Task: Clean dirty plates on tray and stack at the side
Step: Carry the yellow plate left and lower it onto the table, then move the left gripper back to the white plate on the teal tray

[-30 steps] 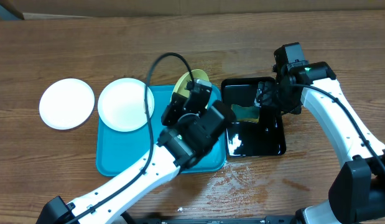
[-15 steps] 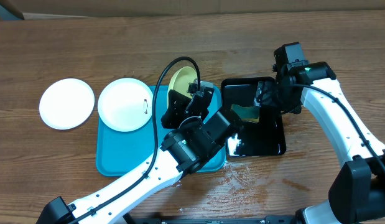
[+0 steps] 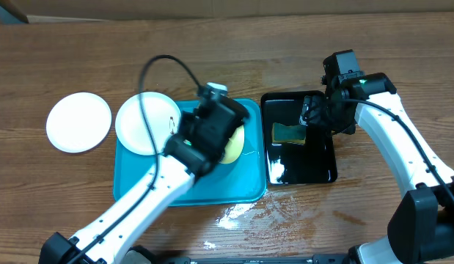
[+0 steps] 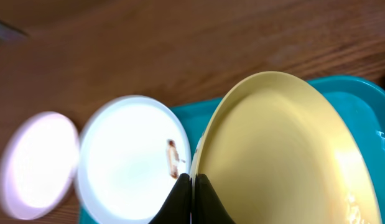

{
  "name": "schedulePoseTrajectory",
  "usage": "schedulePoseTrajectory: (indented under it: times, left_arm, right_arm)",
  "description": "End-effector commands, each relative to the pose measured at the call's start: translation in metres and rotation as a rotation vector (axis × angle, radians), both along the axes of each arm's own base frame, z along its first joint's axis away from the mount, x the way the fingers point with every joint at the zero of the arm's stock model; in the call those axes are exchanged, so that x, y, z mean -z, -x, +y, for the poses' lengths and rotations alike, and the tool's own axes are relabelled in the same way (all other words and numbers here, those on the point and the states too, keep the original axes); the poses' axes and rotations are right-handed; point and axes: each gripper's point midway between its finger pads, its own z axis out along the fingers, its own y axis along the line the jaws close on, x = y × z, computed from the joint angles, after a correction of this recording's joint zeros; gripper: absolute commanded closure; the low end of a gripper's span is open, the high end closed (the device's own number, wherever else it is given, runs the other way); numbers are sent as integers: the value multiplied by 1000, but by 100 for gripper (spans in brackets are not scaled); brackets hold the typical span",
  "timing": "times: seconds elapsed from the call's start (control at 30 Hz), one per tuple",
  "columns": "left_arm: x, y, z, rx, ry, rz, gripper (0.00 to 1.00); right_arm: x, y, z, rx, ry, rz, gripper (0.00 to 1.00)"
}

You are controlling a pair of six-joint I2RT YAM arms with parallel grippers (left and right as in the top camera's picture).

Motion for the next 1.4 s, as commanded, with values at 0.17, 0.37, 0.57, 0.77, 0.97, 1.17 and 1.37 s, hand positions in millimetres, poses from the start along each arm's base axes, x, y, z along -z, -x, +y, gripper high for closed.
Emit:
schedulePoseTrajectory:
  times: [0.17, 0.37, 0.57, 0.77, 0.97, 1.17, 1.37]
  left_arm:
    - [3, -25, 33, 8, 583, 164, 96]
    - [-8, -41, 136, -199, 763, 64, 96]
    - [-8, -16, 281, -593, 760, -103, 96]
    - [-10, 25, 371, -876, 870, -259, 96]
    - [-4, 25, 354, -843, 933, -205, 81]
    - [49, 72, 337, -1100, 855, 48, 64]
    - [87, 77, 308, -1061, 961, 178, 64]
  right_arm:
    - [-8, -4, -2, 6, 4, -28, 16]
    - [-8, -4, -2, 6, 4, -28, 16]
    - [-7, -5, -2, 6, 3, -29, 16]
    - [-7, -5, -2, 6, 3, -30, 16]
    - [-7, -5, -2, 6, 3, -29, 15]
    - [-6, -4, -2, 7, 3, -27, 15]
    - [-6, -4, -2, 7, 3, -27, 12]
